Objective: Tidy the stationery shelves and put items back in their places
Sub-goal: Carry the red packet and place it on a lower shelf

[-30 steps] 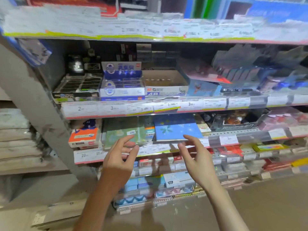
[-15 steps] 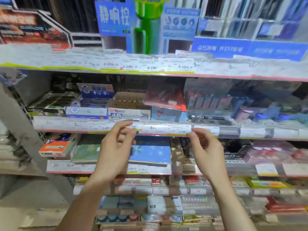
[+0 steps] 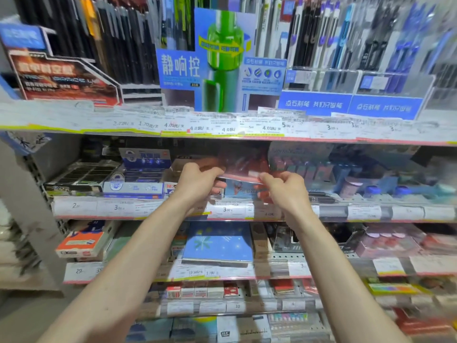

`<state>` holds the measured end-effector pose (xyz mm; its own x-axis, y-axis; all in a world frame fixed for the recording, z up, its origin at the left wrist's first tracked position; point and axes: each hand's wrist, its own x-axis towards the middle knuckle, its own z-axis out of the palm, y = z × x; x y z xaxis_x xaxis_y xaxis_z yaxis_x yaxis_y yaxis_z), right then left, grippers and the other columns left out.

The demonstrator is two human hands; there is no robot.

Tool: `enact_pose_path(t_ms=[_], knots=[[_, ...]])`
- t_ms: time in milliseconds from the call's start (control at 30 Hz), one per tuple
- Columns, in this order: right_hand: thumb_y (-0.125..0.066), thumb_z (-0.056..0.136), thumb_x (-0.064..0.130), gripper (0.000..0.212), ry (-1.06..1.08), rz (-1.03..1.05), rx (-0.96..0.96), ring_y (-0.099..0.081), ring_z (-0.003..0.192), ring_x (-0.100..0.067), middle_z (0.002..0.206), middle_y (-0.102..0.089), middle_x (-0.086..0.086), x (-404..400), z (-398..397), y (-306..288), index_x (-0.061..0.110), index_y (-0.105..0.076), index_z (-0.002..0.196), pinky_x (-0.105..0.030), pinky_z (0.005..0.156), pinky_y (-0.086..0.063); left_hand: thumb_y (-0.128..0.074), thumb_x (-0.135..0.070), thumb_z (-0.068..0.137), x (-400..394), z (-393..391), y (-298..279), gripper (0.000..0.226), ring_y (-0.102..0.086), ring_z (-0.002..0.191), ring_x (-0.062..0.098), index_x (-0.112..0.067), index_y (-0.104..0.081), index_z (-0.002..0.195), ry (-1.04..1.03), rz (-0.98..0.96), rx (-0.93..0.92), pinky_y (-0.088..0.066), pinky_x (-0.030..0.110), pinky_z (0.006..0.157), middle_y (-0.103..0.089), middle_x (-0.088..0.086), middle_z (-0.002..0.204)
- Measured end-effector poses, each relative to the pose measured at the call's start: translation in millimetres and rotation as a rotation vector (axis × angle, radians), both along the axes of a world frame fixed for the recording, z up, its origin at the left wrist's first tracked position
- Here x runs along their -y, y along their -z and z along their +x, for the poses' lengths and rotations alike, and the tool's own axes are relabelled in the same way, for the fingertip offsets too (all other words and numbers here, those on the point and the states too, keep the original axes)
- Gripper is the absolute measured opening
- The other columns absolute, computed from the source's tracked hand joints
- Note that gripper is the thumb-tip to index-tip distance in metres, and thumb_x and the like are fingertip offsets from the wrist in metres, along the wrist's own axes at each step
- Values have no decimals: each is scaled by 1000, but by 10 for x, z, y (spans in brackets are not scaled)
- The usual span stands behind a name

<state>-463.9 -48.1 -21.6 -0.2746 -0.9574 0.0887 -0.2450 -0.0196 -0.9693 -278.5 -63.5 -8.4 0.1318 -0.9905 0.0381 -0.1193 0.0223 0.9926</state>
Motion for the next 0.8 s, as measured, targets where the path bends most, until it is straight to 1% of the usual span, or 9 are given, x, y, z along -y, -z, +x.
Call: enact_pose_path(t_ms=[100,200,333,400,467,533,567,667,800], knots=[[-67,91,28,55,0,8,36,-70,59,-8,79,-76,-1,-29,21,-20,-3,-50,134,-31,70,-60,-67,-11,87,-6,1,12,14,-64,54,13,1,-66,92,-2,-10,-10,-54,34,60,-72,9,69],[-66,94,24,59,-9,-20,56,-66,58,-4,86,-75,-14,-129,45,-85,0,-41,141,-13,54,-47,-70,-13,87,11,27,62,13,-68,61,14,-6,-61,93,15,-36,7,-55,35,62,-74,13,85],[-69,93,18,58,-41,-65,130,-68,67,-10,82,-76,0,-228,69,-97,3,-41,142,-19,68,-53,-77,-17,81,-7,111,133,56,-73,79,16,0,-54,129,47,-70,-34,-61,41,77,-69,10,112],[-70,92,13,49,-55,-91,175,-66,65,-10,73,-74,6,-283,86,-83,8,-47,135,-17,63,-53,-81,-25,69,-60,162,151,79,-70,96,17,-4,-48,137,44,-69,-22,-57,46,88,-65,6,123],[-70,91,9,40,-72,-124,194,-65,64,-10,66,-72,8,-360,106,-69,11,-53,127,-16,59,-53,-78,-18,65,-122,188,177,66,-67,95,16,-1,-57,125,93,-85,-41,-56,48,89,-71,2,111],[-69,91,7,36,-94,-158,188,-67,68,-11,70,-73,5,-451,117,-38,11,-57,124,-23,66,-58,-73,-1,72,-171,213,235,26,-64,78,14,-7,-65,95,158,-121,-67,-57,41,76,-74,-3,87],[-69,91,6,36,-100,-171,184,-69,70,-11,75,-75,2,-504,113,-12,12,-58,125,-24,68,-59,-70,6,75,-197,217,272,26,-63,74,13,-14,-65,92,176,-139,-79,-54,35,69,-72,-7,80],[-67,91,3,36,-105,-180,164,-71,75,-14,86,-76,-4,-678,84,85,13,-58,124,-18,67,-55,-70,8,77,-343,207,375,45,-67,71,9,-23,-65,110,198,-130,-167,-51,26,61,-70,-10,76],[-68,88,-3,39,-116,-178,182,-69,71,-14,92,-75,-8,-894,-24,250,7,-56,124,-24,68,-55,-69,3,83,-622,129,523,42,-67,74,14,-22,-60,116,221,-84,-238,-54,28,63,-71,2,87]])
